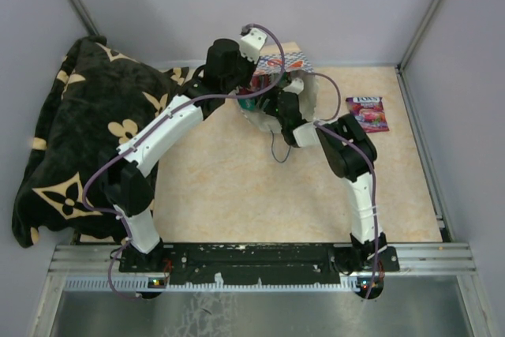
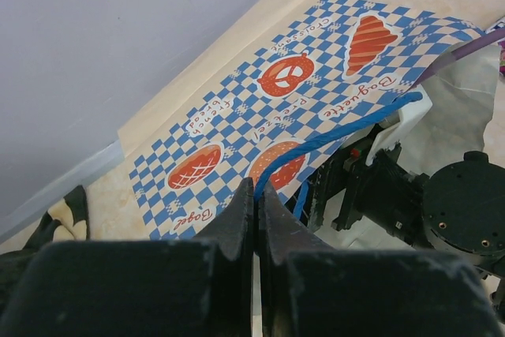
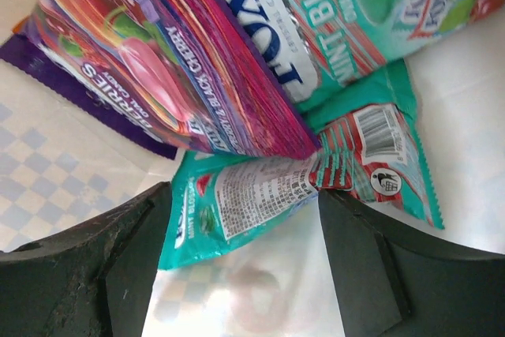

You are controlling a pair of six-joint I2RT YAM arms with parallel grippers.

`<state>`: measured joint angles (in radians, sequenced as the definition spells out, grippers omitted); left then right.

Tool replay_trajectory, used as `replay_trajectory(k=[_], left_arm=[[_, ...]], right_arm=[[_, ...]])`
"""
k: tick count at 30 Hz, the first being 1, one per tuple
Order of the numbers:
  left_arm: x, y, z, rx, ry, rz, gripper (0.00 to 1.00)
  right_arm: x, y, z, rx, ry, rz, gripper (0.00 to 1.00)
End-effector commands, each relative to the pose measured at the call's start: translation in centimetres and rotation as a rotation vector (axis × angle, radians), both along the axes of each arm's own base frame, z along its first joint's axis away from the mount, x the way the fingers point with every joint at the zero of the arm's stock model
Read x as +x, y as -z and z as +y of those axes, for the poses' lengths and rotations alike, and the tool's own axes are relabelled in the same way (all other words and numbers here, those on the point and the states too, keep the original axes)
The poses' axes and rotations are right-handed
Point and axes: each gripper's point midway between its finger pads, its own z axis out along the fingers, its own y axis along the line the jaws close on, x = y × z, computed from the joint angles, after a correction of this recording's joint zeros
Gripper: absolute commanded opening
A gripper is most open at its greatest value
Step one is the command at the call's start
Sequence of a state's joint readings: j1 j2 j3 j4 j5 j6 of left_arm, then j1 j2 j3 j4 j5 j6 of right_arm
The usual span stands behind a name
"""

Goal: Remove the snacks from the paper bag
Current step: Take out the snack from the paper bag.

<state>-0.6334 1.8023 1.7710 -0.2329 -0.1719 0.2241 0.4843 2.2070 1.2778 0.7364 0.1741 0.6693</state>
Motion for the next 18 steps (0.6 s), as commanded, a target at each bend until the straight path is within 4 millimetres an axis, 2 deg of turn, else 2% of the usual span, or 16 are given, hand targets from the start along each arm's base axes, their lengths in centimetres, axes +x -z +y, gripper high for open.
replay_trajectory(k=[1,5,12,18], left_arm=[[0.0,-1.3,-0.9,-0.022,0.021,-0.011,0.0],[-0.1,-1.4,-1.1,-0.019,0.027,-0.006,0.0],[0.1,-1.7,-0.7,-0.008,0.014,-0.02,0.0],[0.1,-1.9,-0.9,-0.01,0.016,-0.017,0.0]], right_arm=[[3.4,-6.8,0.4,-0.011,0.004,-0.199,0.75],[4.8,-5.3,1.2,-0.038,-0.028,-0.146,0.75],[3.4,-6.8,0.4,-0.075,-0.017,-0.204,0.74],[4.2,-5.3,-0.3,-0.088,-0.015,-0.088,0.72]])
